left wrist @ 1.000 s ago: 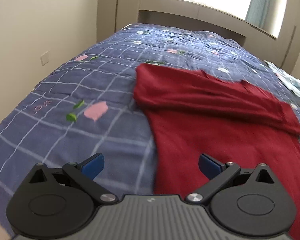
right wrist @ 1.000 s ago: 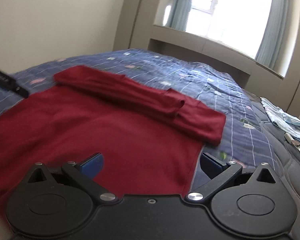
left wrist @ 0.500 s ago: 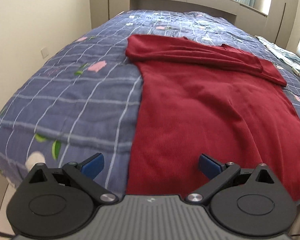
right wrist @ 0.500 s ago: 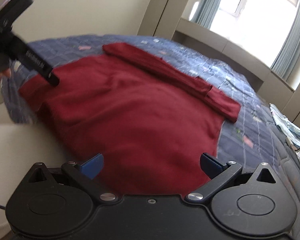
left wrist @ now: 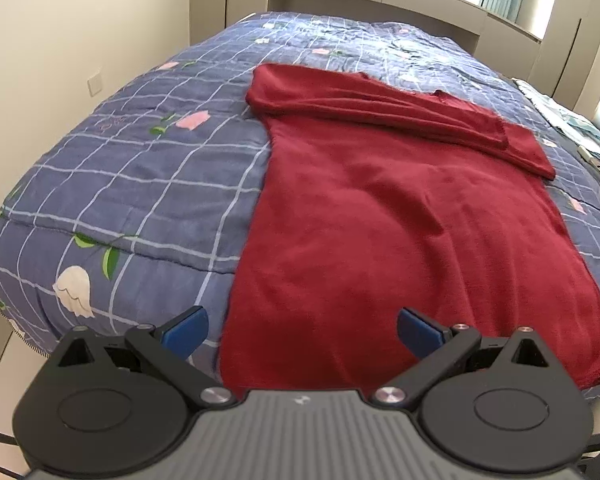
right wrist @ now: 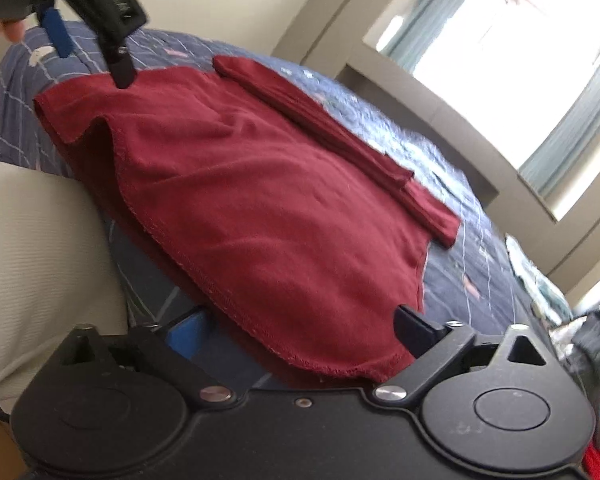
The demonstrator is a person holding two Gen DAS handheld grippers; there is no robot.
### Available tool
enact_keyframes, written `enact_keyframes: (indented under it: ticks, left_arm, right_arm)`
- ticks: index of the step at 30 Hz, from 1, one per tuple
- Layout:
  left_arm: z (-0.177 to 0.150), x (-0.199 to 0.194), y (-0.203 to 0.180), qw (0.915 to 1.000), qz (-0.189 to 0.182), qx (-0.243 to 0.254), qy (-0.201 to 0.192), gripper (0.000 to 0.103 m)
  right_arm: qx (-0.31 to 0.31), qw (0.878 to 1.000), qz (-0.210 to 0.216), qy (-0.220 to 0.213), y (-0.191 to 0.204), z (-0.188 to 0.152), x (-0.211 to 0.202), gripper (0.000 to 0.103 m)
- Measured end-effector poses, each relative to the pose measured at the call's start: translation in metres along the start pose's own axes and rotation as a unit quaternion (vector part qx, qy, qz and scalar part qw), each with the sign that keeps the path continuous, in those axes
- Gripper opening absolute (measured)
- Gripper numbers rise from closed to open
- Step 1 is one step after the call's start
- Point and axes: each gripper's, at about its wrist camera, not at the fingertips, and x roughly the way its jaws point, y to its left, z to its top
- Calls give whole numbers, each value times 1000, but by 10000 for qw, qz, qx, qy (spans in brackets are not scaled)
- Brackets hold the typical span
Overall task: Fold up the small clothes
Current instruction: 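Grasp the hem edge with the right tool and lift it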
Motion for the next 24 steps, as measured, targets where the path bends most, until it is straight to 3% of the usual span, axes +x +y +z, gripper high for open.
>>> enact_keyframes:
  ticks: [2,5,7,10,13,18,24]
  left_arm:
    - [1,-3,-4,10000,-9,20,-22,103]
    - [0,-7,-7,10000,-13,80,-50,103]
    - [-1,-9,-9,9999,-6,112,-72,103]
    - [-3,-11,-10,9998,-6,149,-91,103]
    - [-7,-13,-10,9997,-76,192,-147,103]
    - [-21,-21,-11,9971,-504,408,-387,103]
    - [-49,-33,-35,9844,-546,1362,-969,103]
  right_arm:
    - [-104,9998,49,-151,3,-2,-4,83]
    - [-338,9987,159,-358,10,-3,-10,60]
    - [-468,9976,240,-454,14,-2,-15,37]
    - [-477,9968,287,-566,12,3,-18,15]
    - [-12,9969,442,-650,-5,14,-24,11]
    - [721,9924,725,-687,-37,33,-29,9]
    - [1250,9848,994,-686,-66,50,-31,9]
